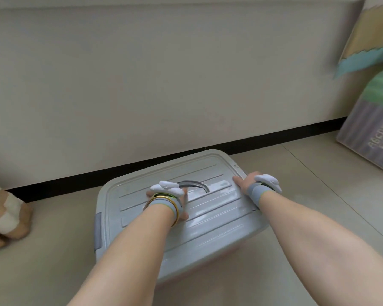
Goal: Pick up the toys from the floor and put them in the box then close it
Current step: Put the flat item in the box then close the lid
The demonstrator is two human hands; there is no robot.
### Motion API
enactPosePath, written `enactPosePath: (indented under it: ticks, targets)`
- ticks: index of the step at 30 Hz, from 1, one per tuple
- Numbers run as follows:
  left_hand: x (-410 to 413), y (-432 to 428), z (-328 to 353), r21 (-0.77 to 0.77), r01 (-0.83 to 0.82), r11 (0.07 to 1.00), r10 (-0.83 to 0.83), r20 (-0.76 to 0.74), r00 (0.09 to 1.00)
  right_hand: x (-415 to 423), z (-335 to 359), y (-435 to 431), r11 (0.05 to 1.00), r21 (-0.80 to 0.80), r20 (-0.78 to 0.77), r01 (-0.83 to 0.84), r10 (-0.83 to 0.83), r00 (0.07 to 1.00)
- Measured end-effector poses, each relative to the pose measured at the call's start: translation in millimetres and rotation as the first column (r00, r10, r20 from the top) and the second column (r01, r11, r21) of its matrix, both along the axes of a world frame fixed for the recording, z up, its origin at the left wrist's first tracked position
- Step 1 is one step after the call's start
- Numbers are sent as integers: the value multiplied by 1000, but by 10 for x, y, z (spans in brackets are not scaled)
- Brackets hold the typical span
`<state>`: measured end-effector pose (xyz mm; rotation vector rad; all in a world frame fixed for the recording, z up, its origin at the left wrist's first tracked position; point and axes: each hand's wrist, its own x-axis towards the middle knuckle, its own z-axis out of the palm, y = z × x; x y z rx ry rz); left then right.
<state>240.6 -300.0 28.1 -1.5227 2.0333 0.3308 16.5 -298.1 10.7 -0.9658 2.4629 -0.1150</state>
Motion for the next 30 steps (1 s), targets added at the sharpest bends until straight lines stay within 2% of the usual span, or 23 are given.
enactPosePath:
  ticks: [6, 11, 15, 16, 17, 18, 20, 21, 22, 24, 26, 30]
  targets:
    - [-32, 33, 29, -28, -41, 999, 40, -45, 998, -50, 34, 118, 997, -78, 61, -27, 32, 998]
    - [-141, 140, 251, -86, 56, 995, -58, -28, 998, -152, -95, 225, 937, -343, 185, 71, -7, 983]
    - [-387, 107, 272, -28, 62, 998, -64, -80, 995, -344, -108, 253, 917, -383, 172, 113, -50, 984]
    - [-451, 63, 227, -22, 53, 998, -55, -107, 993, -386, -88, 252, 924, -367, 135, 112, -66, 989]
    - [-503, 9, 185, -27, 47, 999, -50, -129, 990, -407, -34, 264, 938, -340, 33, 66, -58, 998]
    - [-569, -58, 142, -40, 50, 998, -56, -159, 986, -419, 36, 296, 954, -299, -124, -26, -12, 992]
    - [-725, -181, 81, -65, 59, 996, -71, -193, 979, -415, 156, 419, 938, -233, -399, -255, 146, 905]
    - [-767, -240, 65, -91, 72, 993, -87, -183, 979, -343, 189, 515, 904, -204, -420, -376, 266, 868]
    - [-812, -285, 73, -120, 82, 989, -101, -165, 981, -260, 177, 634, 861, -157, -360, -483, 406, 840]
    - [-898, -379, 67, -151, 51, 987, -81, -196, 977, -78, 104, 891, 807, -7, -143, -590, 583, 800]
    - [-1070, -446, 28, -129, 77, 989, -106, -243, 964, -135, 1, 953, 787, 130, -133, -603, 616, 776]
    - [-1270, -427, -115, -205, 47, 978, -125, -391, 912, -498, -21, 652, 820, 115, -151, -561, 573, 806]
